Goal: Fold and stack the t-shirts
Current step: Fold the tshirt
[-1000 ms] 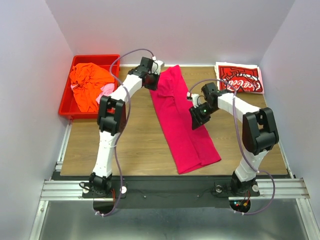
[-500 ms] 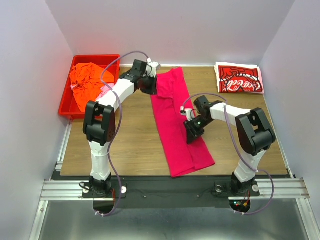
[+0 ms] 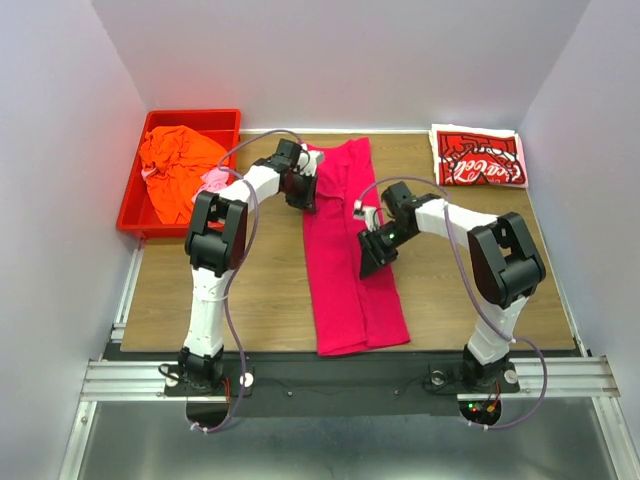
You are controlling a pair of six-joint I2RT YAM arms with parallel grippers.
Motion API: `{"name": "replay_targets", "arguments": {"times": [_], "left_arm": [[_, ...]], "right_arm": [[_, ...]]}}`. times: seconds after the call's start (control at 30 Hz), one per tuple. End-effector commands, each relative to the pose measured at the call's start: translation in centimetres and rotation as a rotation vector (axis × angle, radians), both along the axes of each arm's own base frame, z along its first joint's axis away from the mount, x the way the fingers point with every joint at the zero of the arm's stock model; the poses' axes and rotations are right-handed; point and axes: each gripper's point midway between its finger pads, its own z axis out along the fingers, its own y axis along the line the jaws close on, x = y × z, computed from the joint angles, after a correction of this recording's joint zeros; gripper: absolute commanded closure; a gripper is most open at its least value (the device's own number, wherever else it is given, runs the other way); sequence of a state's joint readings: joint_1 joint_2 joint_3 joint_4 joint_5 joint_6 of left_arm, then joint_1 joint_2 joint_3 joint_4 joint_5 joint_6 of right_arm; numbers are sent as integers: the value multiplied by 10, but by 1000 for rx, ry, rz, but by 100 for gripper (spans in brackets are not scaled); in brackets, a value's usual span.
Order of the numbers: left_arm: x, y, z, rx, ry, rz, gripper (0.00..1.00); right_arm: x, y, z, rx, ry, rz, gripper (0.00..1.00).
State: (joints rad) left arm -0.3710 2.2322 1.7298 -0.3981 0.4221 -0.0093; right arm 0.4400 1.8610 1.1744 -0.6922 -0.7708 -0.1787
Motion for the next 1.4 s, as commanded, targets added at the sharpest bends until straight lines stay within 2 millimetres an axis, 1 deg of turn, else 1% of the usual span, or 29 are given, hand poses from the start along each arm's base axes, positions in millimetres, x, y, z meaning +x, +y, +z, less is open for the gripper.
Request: {"name": "replay_targets", "arguments": {"times": [0.0,0.03,0.07,0.1,0.13,0.17,0.2,0.23,0.27,0.3,0.37,0.4,0.43,0.53,0.63,0.7,0.77,0.87,0.93,1.0,1.03,1.1,1.13,1.2,1.23,1.27,1.3,1.33,1.37], "left_arm": [[26,-9,5,-1,-60,6,82],[35,-11,10,-5,-81,8,82],[38,-11,8,-1,-80,10,82],[45,-13,6,1,-84,14,82],[49,-13,5,0,-85,17,82],[53,-14,4,0,-89,18,82],[55,-14,-7,7,-72,19,82],[65,-17,1,-3,-98,21,82],[68,-18,1,-3,-97,21,82],[76,-18,-1,-5,-104,26,82],[79,-20,-2,-12,-106,25,82],[82,-19,-6,-13,-103,30,82],[85,-19,-3,-19,-111,35,82],[89,-19,-5,-27,-114,40,82],[92,-18,-5,-37,-119,45,82],[95,-15,-6,-43,-121,52,82],[96,-14,-9,-47,-118,53,82],[101,-10,-13,-46,-118,59,82],[108,-5,-11,-48,-130,66,81],[112,-1,-15,-49,-127,73,80],[120,3,-9,-56,-145,83,80],[124,6,-11,-60,-141,90,79],[127,4,-6,-72,-152,89,79],[129,1,-2,-92,-159,78,78],[128,0,0,-104,-160,73,75],[128,-3,10,-127,-174,59,73],[128,-3,7,-128,-172,60,73],[125,-5,15,-146,-175,50,70],[125,-8,22,-158,-192,46,68]], "right_arm": [[71,-9,38,64,-193,-108,54],[96,-17,37,45,-208,-165,55],[107,-18,46,58,-233,-189,55],[124,-21,36,33,-247,-217,56],[137,-24,36,26,-260,-246,57],[148,-24,35,20,-274,-261,57],[171,-23,35,14,-323,-285,57],[182,-22,35,10,-329,-315,57],[195,-23,33,-2,-351,-340,57],[215,-19,34,6,-379,-370,57],[237,-19,32,-5,-419,-398,57],[256,-17,43,13,-455,-433,57],[263,-15,27,4,-436,-446,57],[293,-14,12,-25,-454,-501,59],[316,-23,-2,-84,-480,-560,62],[325,-30,-8,-121,-498,-592,63],[332,-30,-14,-135,-506,-602,63],[336,-32,-21,-141,-504,-609,62],[335,-32,-23,-140,-498,-611,62],[331,-30,-23,-131,-478,-608,62],[328,-30,-24,-129,-469,-607,62],[322,-27,-23,-114,-451,-595,62],[316,-27,-24,-113,-438,-591,61],[310,-26,-21,-97,-428,-576,57],[306,-26,-15,-95,-436,-565,52],[304,-24,-10,-83,-439,-554,49],[303,-24,-4,-75,-447,-548,47],[302,-24,2,-69,-458,-546,45],[302,-24,17,-53,-476,-546,40]]}}
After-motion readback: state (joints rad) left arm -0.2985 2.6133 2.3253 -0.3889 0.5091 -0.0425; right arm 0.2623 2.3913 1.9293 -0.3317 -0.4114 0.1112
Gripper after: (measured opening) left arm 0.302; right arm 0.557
